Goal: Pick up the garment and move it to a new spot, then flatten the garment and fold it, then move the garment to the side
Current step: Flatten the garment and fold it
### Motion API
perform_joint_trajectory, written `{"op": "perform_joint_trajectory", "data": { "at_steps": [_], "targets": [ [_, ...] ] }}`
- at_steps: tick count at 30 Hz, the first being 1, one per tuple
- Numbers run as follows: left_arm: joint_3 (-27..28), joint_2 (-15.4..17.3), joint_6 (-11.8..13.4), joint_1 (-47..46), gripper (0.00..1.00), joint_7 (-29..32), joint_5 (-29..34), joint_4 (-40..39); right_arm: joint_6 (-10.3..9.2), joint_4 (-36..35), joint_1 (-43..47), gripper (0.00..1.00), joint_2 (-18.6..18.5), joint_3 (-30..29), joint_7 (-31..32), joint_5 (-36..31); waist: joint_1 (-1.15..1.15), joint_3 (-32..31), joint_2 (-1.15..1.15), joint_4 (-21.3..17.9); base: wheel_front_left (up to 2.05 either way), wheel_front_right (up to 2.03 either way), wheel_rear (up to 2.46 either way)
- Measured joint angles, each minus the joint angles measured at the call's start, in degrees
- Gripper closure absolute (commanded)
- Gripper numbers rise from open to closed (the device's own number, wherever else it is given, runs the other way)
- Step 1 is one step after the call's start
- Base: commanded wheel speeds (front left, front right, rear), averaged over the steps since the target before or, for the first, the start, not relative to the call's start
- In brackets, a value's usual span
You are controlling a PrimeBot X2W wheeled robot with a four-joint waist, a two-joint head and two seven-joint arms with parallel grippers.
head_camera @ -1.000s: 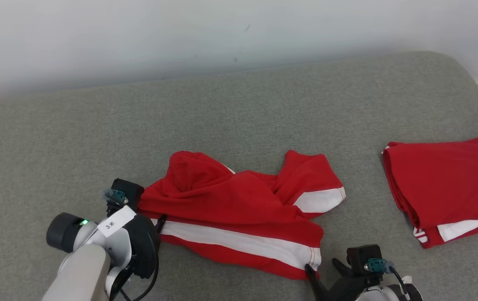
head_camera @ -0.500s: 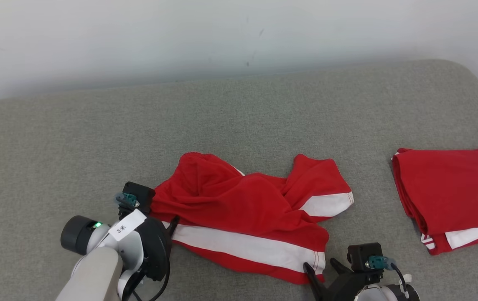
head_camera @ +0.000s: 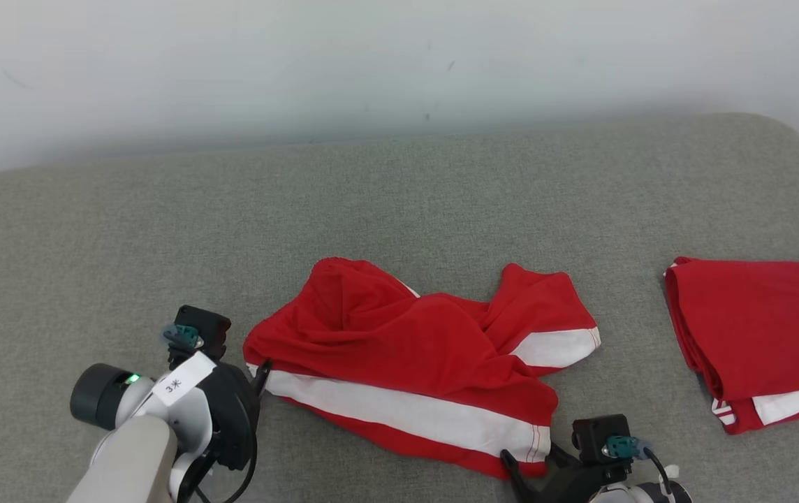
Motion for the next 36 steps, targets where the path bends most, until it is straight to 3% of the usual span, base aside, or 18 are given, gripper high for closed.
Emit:
{"op": "perform_joint_trajectory", "data": {
  "at_steps": [10,13,14,15,16,17,18,19,26,32,36],
  "targets": [
    [-0.30,-0.83,-0.02,0.70,0.00,0.60,-1.10,1.45,1.14,1.35,-3.61,0.02,0.27,1.32,-0.26,0.35,0.00,2.71,0.00,-0.92,0.00,0.00,0.00],
    [-0.68,-1.20,-0.03,0.24,0.00,0.77,-1.47,1.66,1.14,1.77,-3.75,0.16,0.27,1.18,-0.52,0.64,0.00,3.53,0.00,-0.95,0.00,0.00,0.00],
    [-0.76,-1.23,-0.09,-0.20,0.00,0.77,-1.47,1.82,1.14,2.02,-3.87,0.33,0.27,1.23,-0.53,0.64,0.00,3.73,0.00,-0.90,0.00,0.00,0.00],
    [-0.85,-1.25,-0.09,-0.48,0.07,0.77,-1.49,1.87,1.13,2.25,-4.10,0.48,0.27,1.21,-0.60,0.64,0.00,3.83,0.00,-0.83,0.00,0.00,0.00],
    [-0.97,-1.32,-0.09,-0.51,0.40,0.77,-1.60,1.96,1.13,2.56,-4.48,0.73,0.24,1.15,-0.77,0.65,0.00,3.89,0.00,-0.76,0.00,0.00,0.00],
    [-1.16,-1.42,-0.09,-0.49,0.54,0.77,-1.74,2.16,1.13,2.92,-4.66,0.90,0.21,1.05,-0.78,0.75,0.00,3.90,0.00,-0.68,0.00,0.00,0.00],
    [-1.35,-1.58,-0.10,-0.50,0.76,0.73,-1.74,2.29,1.13,3.08,-4.65,1.00,0.23,0.94,-0.94,0.80,0.00,3.87,0.00,-0.57,0.00,0.00,0.00],
    [-1.38,-1.81,-0.12,-0.48,1.00,0.57,-1.82,2.31,1.13,3.14,-4.65,1.00,0.27,1.01,-0.96,0.81,0.00,3.78,0.00,-0.45,0.00,0.00,0.00],
    [-0.04,-2.42,-0.40,-0.30,1.00,-1.46,-2.82,2.24,1.18,2.75,-4.22,1.00,0.14,0.30,-2.47,1.18,0.00,2.25,0.00,0.01,0.00,0.00,0.00],
    [2.35,-2.49,1.58,1.45,1.00,-4.57,-4.07,-1.41,5.45,-1.62,-1.40,1.00,-1.69,0.24,-3.04,3.98,0.00,-0.30,0.00,0.17,0.00,0.00,0.00],
    [3.94,-2.58,4.50,4.83,1.00,-6.31,-4.88,-6.08,7.79,-7.10,-0.13,1.00,-3.57,-1.45,-4.14,6.01,0.00,-2.41,0.00,0.10,0.00,0.00,0.00]
  ]
}}
